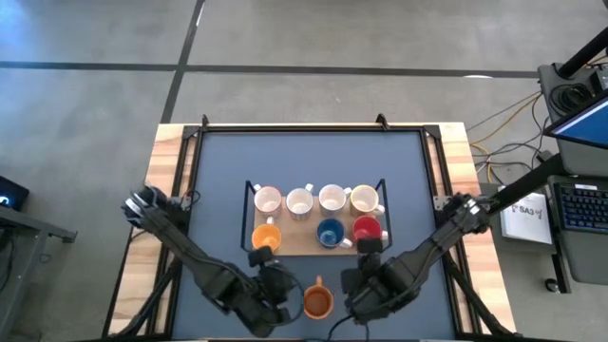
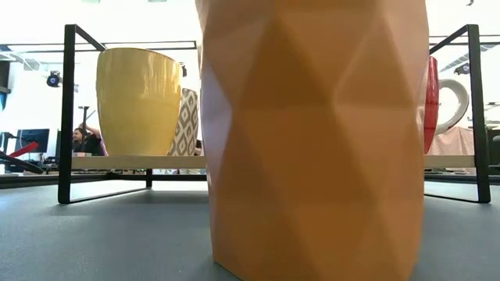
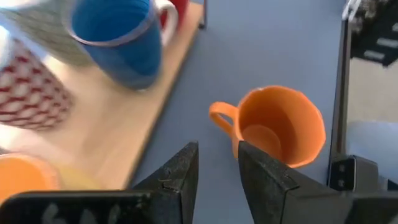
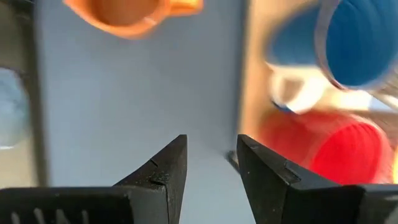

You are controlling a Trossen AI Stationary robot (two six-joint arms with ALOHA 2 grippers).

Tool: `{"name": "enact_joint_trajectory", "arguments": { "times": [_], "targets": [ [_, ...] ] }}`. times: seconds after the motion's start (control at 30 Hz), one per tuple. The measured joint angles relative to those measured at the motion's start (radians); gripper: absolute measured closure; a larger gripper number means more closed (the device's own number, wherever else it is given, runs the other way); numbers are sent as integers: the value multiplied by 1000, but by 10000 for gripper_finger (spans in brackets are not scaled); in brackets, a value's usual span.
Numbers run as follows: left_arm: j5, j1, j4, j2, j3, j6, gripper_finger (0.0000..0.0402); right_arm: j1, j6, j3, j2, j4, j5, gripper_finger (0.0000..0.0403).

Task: Place coffee mugs
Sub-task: Put the orange mug on the shelf

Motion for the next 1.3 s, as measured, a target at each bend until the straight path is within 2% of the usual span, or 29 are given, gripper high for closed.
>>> {"name": "enact_joint_trajectory", "arguments": {
  "times": [0.13,0.27,0.47,0.67,0.8,1.0,1.3],
  "targets": [
    [73,33,-12,77,58,15,306,0,80,-162,-124,14,51,273],
    [89,73,-51,134,106,18,306,7,126,-336,-257,144,67,275],
    [207,134,-49,204,148,28,306,7,174,-623,-432,363,64,273],
    [245,145,-44,228,214,40,306,8,192,-826,-556,491,12,275],
    [313,146,-37,233,234,18,306,7,192,-916,-609,577,6,272],
    [318,147,-50,232,229,-13,306,9,176,-1020,-659,698,-7,271],
    [371,155,-20,233,178,-81,306,9,112,-1060,-668,749,-30,269]
  ]
}}
